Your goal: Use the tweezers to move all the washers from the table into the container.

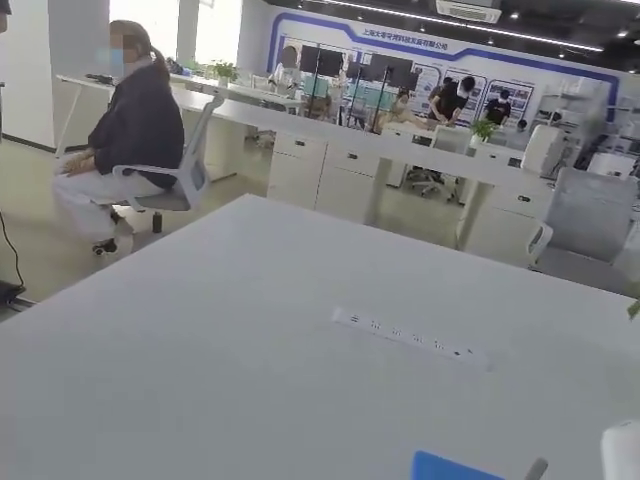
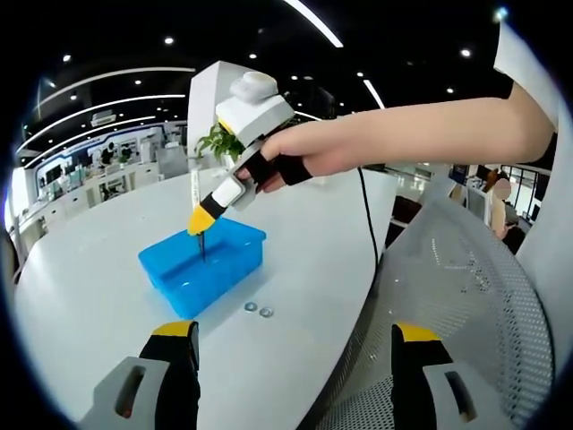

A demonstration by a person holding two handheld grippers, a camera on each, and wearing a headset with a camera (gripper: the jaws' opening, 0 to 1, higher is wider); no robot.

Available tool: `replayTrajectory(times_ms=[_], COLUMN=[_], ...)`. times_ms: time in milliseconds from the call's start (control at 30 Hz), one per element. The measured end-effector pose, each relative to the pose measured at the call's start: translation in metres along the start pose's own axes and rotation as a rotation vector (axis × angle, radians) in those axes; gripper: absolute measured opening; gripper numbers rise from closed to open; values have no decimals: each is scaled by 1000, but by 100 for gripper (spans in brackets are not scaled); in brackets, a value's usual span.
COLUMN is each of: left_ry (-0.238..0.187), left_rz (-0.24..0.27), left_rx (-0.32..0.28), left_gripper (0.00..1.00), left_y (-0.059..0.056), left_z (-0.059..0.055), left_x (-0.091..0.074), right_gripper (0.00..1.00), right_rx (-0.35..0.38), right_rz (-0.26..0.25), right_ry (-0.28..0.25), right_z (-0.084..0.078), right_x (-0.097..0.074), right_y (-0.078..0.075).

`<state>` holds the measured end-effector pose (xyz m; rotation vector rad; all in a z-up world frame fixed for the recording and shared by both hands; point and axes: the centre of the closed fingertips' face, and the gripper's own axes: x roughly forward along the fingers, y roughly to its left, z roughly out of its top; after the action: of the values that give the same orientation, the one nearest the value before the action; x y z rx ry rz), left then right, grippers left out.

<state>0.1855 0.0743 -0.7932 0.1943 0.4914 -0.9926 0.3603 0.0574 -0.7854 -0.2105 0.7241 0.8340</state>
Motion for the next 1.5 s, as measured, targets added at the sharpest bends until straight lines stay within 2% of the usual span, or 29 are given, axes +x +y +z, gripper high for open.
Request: replayTrajectory(times_ms=[167,467,800,1133,1500], left_ry=[1,-2,-1,1,1], left_rz=[-3,-7,-10,-15,-17], left_rx=[1,-5,-3,-2,-6], left_gripper=[90,90,90,90,90], left_y=[-1,-1,-1,-3,-3], left_z=[0,0,0,0,0], left_x=[0,0,1,1,1], right_gripper=[5,5,5,5,5], right_rx=[10,5,9,35,73], right_rz=[12,32,56,79,102], right_ry=[-31,-44,-82,-72,16], right_z=[8,9,9,-8,-51], right_x=[-9,-17,-30,-34,-25], right_y=[7,14,34,48,61])
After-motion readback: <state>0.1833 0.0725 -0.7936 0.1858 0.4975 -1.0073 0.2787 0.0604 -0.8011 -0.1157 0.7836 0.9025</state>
